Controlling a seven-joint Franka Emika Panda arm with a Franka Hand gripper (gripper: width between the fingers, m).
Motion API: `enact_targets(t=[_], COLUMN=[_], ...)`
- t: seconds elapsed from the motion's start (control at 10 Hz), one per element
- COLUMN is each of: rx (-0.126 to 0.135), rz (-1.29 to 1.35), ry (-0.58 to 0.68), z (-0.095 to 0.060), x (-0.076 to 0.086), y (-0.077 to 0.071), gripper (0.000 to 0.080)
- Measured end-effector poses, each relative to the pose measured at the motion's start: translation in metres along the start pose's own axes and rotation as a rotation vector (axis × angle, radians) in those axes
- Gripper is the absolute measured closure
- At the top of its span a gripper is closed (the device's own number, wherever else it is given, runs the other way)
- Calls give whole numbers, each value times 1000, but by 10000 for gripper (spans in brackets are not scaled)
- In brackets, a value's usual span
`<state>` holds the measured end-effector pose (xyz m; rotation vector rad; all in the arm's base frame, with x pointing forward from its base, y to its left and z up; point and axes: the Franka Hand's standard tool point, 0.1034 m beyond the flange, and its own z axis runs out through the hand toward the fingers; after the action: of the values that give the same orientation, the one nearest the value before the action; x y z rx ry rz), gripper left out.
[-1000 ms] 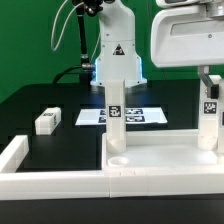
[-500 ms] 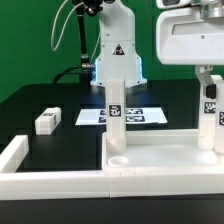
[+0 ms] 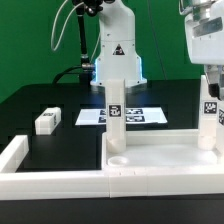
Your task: Assemble desk
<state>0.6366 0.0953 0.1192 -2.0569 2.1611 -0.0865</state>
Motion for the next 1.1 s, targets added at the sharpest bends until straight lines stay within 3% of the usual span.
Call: enact_targets(t=[0.2, 0.3, 0.4, 0.7, 1.1], rx=[-2, -3, -4, -8, -6], rz=[-9, -40, -42, -551, -794], ry=[0, 1, 0, -25, -22], z=[1, 1, 2, 13, 13], x=[0, 0, -1, -20, -17], y=[1, 1, 1, 0, 0], gripper=[505, 322, 211, 153, 150])
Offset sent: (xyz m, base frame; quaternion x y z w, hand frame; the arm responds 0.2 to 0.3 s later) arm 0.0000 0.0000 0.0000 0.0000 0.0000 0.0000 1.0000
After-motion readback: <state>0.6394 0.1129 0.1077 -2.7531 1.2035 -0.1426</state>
